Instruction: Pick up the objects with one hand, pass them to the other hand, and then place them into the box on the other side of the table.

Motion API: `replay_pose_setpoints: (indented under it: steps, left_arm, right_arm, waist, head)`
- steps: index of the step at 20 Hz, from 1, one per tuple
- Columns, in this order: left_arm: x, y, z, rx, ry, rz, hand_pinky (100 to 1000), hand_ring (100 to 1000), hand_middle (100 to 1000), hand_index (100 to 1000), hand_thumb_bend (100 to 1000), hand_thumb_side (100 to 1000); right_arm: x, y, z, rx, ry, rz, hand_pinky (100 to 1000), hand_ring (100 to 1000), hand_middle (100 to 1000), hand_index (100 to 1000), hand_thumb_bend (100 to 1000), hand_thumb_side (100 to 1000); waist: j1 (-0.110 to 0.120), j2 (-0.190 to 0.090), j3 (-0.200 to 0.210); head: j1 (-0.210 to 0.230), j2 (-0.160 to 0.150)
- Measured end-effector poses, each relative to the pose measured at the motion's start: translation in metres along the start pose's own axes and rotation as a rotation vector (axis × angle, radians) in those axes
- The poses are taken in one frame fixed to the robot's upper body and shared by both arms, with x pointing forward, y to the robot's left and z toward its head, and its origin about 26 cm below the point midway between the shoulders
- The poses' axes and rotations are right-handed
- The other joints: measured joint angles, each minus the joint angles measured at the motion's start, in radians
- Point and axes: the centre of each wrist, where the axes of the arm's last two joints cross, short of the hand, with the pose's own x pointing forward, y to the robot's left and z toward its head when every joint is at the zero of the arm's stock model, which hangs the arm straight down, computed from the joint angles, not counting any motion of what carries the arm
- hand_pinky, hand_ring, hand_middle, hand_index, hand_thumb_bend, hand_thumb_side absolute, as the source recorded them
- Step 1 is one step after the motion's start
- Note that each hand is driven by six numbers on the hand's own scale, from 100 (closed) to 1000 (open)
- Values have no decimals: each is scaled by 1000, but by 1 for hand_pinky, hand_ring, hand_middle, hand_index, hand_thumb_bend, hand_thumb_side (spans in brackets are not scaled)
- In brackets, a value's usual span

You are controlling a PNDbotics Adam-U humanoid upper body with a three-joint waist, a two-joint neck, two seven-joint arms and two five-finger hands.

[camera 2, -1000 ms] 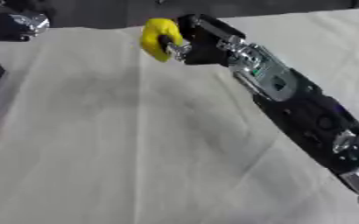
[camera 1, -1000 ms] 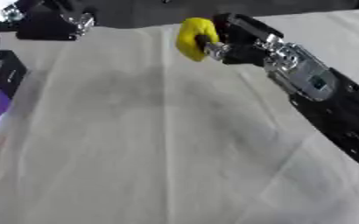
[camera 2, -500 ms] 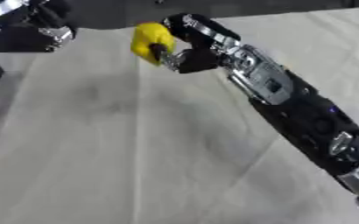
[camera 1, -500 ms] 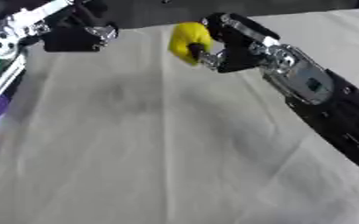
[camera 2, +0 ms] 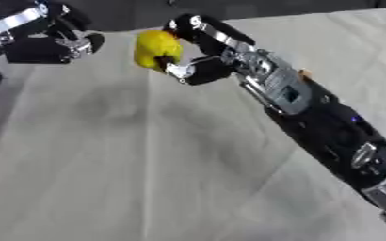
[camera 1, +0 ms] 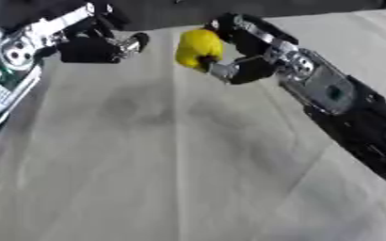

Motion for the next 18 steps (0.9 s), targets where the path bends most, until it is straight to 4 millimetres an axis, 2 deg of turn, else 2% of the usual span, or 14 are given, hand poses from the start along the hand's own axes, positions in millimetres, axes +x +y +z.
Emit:
replay_pose_setpoints:
  steps: [8, 18]
  left_arm:
    - [9, -3, -2, -63, -57, -19, 845, 770, 754, 829, 460, 618]
    - [23, -8, -7, -115, -122, -40, 844, 771, 751, 825, 473, 632]
  right_arm:
    - [3, 4, -3, 15, -30, 6, 959, 580, 443, 581, 100, 100]
    - [8, 5, -5, 41, -47, 6, 959, 577, 443, 580, 100, 100]
  waist:
    - [0, 1, 1]
    - [0, 1, 1]
  head:
    - [-9, 0]
    - [-20, 0]
